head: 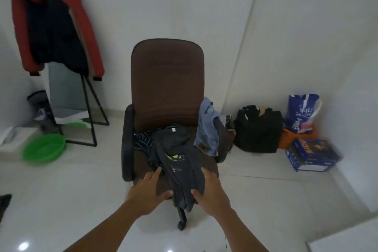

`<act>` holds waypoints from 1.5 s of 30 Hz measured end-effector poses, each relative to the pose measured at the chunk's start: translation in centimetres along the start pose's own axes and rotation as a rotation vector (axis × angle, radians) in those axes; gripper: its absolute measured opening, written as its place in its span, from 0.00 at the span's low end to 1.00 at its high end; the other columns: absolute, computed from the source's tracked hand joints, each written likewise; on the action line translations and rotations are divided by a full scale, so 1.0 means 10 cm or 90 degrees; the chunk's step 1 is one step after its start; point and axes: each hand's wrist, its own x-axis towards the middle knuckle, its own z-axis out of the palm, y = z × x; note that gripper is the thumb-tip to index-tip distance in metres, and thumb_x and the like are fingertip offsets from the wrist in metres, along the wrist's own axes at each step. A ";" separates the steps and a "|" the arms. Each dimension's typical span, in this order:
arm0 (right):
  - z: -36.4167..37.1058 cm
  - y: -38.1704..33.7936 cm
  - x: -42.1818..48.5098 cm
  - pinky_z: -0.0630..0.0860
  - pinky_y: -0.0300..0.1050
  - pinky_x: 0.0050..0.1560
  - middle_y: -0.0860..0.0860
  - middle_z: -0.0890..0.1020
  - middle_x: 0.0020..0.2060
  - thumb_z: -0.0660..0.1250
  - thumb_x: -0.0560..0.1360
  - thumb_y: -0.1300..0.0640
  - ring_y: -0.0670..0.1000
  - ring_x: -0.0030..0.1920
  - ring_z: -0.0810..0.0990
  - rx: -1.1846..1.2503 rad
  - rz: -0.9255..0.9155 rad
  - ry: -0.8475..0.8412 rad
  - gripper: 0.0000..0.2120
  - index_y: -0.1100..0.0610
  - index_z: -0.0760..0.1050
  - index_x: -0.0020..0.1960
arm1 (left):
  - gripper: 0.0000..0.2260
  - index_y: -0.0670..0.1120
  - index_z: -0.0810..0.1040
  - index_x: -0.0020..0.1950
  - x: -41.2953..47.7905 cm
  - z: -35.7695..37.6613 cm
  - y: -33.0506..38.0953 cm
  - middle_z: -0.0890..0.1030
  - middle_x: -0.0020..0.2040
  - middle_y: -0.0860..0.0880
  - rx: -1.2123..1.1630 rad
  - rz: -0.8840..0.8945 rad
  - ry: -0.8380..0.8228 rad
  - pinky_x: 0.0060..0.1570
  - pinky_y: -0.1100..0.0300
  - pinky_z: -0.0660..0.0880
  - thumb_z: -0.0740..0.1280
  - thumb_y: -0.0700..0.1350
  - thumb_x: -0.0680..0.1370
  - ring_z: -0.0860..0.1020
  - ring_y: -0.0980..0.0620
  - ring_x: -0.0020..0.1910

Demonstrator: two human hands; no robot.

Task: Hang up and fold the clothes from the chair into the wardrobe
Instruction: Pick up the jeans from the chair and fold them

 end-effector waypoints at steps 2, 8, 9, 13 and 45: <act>-0.08 0.14 0.39 0.63 0.47 0.72 0.50 0.59 0.78 0.67 0.78 0.45 0.51 0.77 0.58 0.015 -0.008 -0.018 0.39 0.50 0.49 0.80 | 0.47 0.56 0.44 0.81 0.33 0.01 0.11 0.58 0.79 0.49 -0.017 -0.021 -0.012 0.67 0.46 0.70 0.55 0.77 0.70 0.65 0.44 0.74; -0.35 0.62 1.44 0.65 0.51 0.73 0.51 0.59 0.78 0.69 0.77 0.44 0.53 0.77 0.60 0.008 0.010 -0.082 0.40 0.50 0.51 0.80 | 0.53 0.57 0.47 0.80 1.22 0.04 0.49 0.62 0.78 0.49 -0.082 -0.066 -0.033 0.65 0.44 0.72 0.49 0.84 0.61 0.68 0.45 0.72; -0.40 0.68 1.60 0.65 0.52 0.73 0.51 0.60 0.77 0.69 0.76 0.44 0.53 0.77 0.60 0.004 0.013 -0.087 0.40 0.50 0.51 0.80 | 0.54 0.58 0.47 0.80 1.34 0.05 0.54 0.62 0.77 0.49 -0.099 -0.072 -0.032 0.65 0.44 0.72 0.49 0.84 0.60 0.68 0.45 0.72; -0.56 0.84 2.17 0.66 0.51 0.73 0.53 0.62 0.75 0.71 0.76 0.47 0.55 0.75 0.64 -0.006 0.010 -0.108 0.39 0.52 0.55 0.79 | 0.52 0.57 0.48 0.80 1.74 0.08 0.70 0.61 0.78 0.50 -0.169 -0.105 -0.056 0.67 0.45 0.70 0.54 0.82 0.63 0.66 0.45 0.74; -1.02 1.26 7.16 0.45 0.70 0.74 0.49 0.60 0.78 0.73 0.69 0.35 0.55 0.79 0.52 -0.502 -0.556 -0.604 0.50 0.47 0.48 0.81 | 0.29 0.55 0.65 0.75 5.38 0.92 2.20 0.75 0.68 0.47 -0.665 -0.513 0.093 0.65 0.51 0.72 0.63 0.64 0.76 0.76 0.47 0.65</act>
